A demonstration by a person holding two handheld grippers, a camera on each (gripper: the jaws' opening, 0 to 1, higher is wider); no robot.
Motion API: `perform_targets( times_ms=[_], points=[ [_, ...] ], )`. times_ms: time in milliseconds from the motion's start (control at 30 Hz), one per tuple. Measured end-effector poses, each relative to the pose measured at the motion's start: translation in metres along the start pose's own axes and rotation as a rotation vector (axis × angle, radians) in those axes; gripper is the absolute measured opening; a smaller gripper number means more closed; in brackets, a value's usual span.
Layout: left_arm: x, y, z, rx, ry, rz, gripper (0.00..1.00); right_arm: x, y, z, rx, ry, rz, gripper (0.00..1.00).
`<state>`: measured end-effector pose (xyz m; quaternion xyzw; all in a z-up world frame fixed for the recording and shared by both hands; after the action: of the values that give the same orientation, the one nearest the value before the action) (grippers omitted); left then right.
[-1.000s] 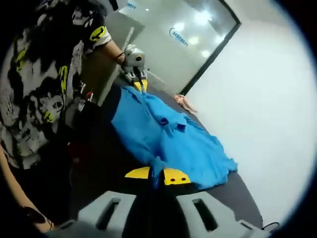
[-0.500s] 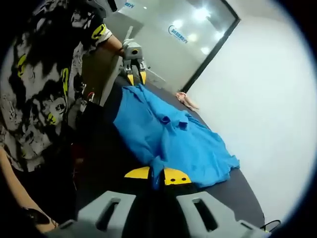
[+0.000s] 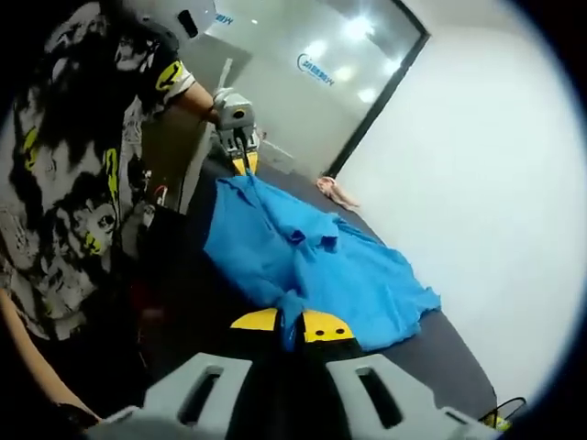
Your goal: Spread out the cloth and fold it
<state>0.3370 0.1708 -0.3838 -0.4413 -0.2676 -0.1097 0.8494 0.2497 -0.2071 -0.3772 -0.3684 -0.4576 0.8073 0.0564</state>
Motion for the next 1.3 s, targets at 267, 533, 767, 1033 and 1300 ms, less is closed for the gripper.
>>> perform_targets(
  times_ms=[267, 533, 767, 1033, 1300],
  points=[
    [-0.001, -0.015, 0.033, -0.041, -0.071, 0.087, 0.01, 0.016, -0.019, 0.016, -0.008, -0.045, 0.028, 0.05],
    [0.005, -0.039, 0.048, -0.07, -0.073, 0.109, 0.01, 0.011, -0.024, 0.041, -0.055, -0.003, 0.026, 0.05],
    [-0.026, -0.033, 0.052, 0.008, -0.014, 0.08, 0.01, 0.035, -0.029, 0.048, -0.044, -0.033, 0.002, 0.05],
    [-0.011, -0.021, 0.068, -0.342, -0.091, 0.652, 0.25, 0.054, -0.017, 0.044, -0.188, -0.151, -0.269, 0.18],
    [0.162, 0.019, 0.026, -0.473, -0.543, 1.057, 0.27, -0.124, 0.017, 0.014, -0.216, 0.328, -0.485, 0.27]
  ],
)
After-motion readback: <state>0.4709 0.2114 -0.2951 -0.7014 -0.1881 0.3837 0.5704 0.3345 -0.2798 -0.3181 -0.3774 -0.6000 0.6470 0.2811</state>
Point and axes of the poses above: the point that each gripper's makers call its tool centre point, and the gripper's own axes: z roughly backward along the fingers, x roughly to its left, y roughly out of its underside, the point moved 7 cm from there along z, roughly backward along the fingers, and after that the axes turned 1 degree about z, right-handed, at the moved point
